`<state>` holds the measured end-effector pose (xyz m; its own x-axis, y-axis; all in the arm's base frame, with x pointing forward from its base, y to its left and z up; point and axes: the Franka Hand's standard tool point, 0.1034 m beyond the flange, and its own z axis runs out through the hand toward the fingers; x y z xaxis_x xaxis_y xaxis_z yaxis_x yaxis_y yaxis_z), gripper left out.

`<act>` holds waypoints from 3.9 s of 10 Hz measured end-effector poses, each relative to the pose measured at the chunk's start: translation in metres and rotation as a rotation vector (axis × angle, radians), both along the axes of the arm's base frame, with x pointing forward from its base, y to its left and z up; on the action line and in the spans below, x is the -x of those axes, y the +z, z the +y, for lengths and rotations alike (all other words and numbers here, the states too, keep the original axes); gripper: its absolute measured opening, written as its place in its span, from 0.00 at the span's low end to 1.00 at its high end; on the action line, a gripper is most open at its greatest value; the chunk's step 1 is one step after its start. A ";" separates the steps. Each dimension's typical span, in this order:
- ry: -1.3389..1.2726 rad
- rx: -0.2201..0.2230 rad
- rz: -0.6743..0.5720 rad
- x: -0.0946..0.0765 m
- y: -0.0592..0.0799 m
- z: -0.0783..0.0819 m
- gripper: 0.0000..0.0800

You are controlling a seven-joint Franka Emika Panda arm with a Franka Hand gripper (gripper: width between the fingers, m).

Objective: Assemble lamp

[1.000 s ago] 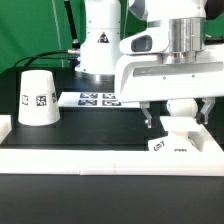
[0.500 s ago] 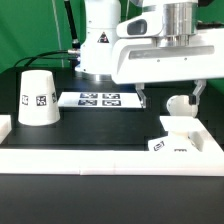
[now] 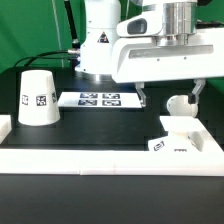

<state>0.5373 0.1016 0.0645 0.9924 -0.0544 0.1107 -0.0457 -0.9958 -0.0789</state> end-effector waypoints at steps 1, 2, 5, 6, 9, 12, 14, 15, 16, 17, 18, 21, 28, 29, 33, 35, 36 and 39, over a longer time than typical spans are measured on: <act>-0.013 -0.003 0.018 0.013 -0.004 0.009 0.87; -0.012 -0.008 0.023 0.016 -0.004 0.016 0.87; -0.011 -0.020 0.027 0.020 0.001 0.025 0.87; -0.014 -0.025 0.024 0.020 0.002 0.028 0.87; -0.014 -0.024 0.025 0.020 0.001 0.027 0.87; 0.005 -0.023 0.040 0.043 -0.004 0.052 0.87; 0.047 -0.019 0.041 0.047 -0.005 0.060 0.87; 0.075 -0.015 0.041 0.048 -0.006 0.058 0.87; 0.103 -0.011 0.035 0.049 -0.008 0.055 0.87; 0.103 -0.011 0.036 0.049 -0.009 0.055 0.87; 0.104 -0.011 0.036 0.049 -0.009 0.055 0.87; 0.078 -0.012 0.049 0.054 -0.013 0.057 0.87; 0.077 0.011 0.261 0.077 -0.024 0.048 0.87; 0.078 0.011 0.293 0.073 -0.025 0.050 0.87; 0.099 0.025 0.626 0.079 -0.024 0.053 0.87; 0.106 0.028 0.710 0.077 -0.026 0.056 0.87; 0.110 0.032 0.767 0.081 -0.026 0.055 0.87; 0.118 0.036 0.942 0.082 -0.032 0.053 0.87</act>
Offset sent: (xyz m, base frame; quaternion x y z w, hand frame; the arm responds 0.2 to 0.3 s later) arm -0.0176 0.0194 0.0094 0.0275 -0.0425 0.0403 0.9979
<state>0.4549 0.1546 0.0329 0.6735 0.0401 -0.7381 0.0263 -0.9992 -0.0303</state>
